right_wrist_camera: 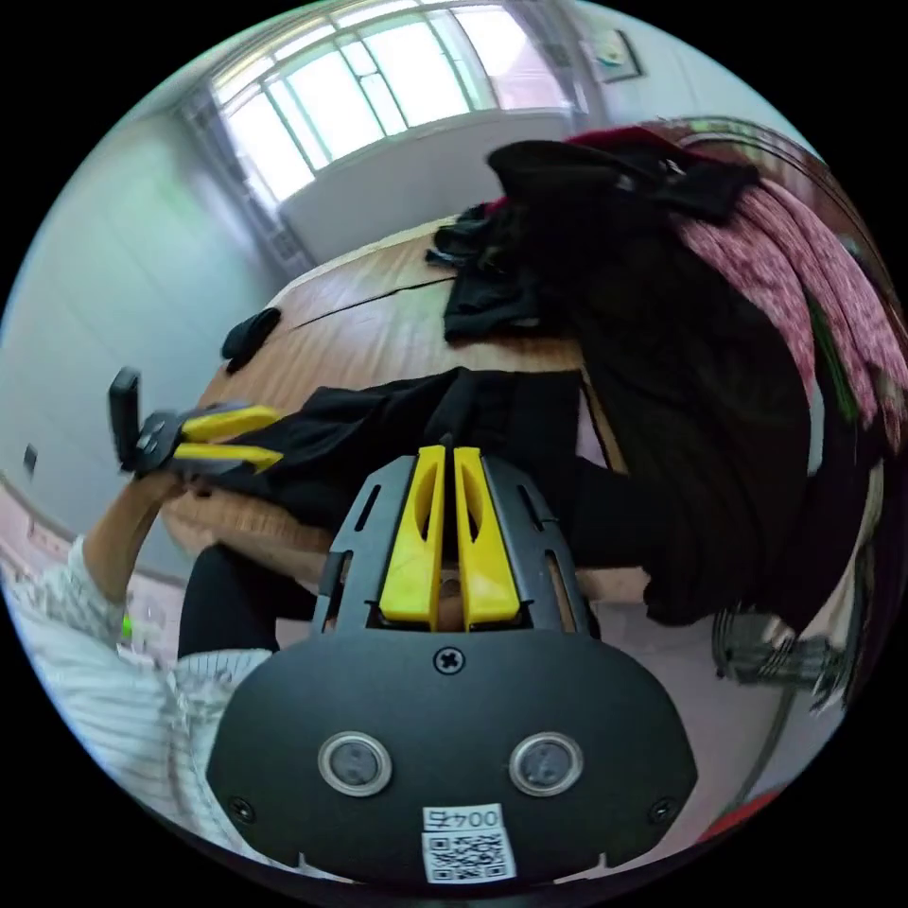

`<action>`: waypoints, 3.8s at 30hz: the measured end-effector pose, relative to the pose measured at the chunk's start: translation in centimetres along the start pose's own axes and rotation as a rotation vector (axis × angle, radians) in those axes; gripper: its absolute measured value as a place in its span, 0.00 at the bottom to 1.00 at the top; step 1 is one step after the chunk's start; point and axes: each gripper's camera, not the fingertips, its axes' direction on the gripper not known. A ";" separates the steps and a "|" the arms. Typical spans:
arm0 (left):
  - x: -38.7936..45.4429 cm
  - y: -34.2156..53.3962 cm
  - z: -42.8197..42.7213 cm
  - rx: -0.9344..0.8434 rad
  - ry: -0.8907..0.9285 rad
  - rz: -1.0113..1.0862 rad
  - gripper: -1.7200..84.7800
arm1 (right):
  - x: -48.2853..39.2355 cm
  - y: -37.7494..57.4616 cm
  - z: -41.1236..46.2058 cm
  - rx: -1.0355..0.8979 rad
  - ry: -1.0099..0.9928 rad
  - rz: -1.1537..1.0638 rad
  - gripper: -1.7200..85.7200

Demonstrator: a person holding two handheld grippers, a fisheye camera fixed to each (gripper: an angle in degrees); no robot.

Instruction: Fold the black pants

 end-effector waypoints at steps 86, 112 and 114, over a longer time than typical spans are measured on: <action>-32.1 1.7 16.0 0.182 0.076 -0.351 0.11 | 26.7 32.9 4.0 0.168 -0.162 0.723 0.15; -16.8 -15.0 48.4 -0.356 0.046 0.292 0.05 | 28.1 37.0 5.8 0.216 -0.291 0.719 0.15; -16.6 -14.6 48.0 -0.317 0.021 0.286 0.05 | 27.5 37.1 5.6 0.252 -0.283 0.709 0.16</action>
